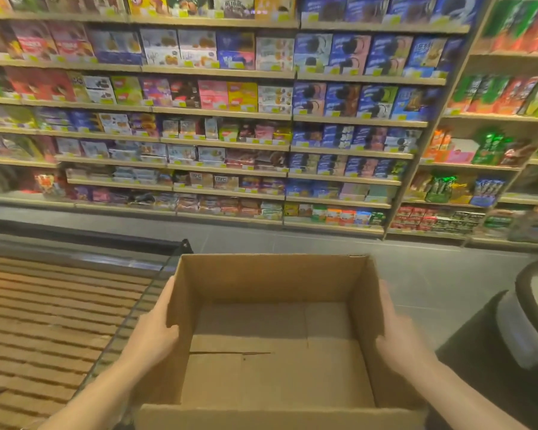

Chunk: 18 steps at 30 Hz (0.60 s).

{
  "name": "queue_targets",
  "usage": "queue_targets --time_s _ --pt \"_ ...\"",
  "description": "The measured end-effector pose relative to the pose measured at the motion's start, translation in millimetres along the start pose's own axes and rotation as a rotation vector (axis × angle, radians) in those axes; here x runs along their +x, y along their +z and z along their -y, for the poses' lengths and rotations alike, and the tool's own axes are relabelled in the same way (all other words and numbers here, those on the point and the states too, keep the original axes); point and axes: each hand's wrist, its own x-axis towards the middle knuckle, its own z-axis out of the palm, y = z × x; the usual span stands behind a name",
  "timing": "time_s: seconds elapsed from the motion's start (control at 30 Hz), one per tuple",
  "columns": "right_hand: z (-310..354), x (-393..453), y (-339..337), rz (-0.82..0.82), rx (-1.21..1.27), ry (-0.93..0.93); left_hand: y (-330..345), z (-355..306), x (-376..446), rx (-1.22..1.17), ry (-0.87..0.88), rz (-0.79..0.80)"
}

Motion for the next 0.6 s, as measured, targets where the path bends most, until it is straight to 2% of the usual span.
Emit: queue_targets --time_s 0.17,0.43,0.6 --pt "5 104 32 -0.03 -0.042 0.026 52 8 120 -0.056 0.042 0.06" --pt "2 253 103 -0.071 0.006 0.172 147 18 279 -0.096 -0.05 0.136" --pt "-24 347 181 -0.027 0.014 0.226 244 45 346 -0.122 -0.162 0.137"
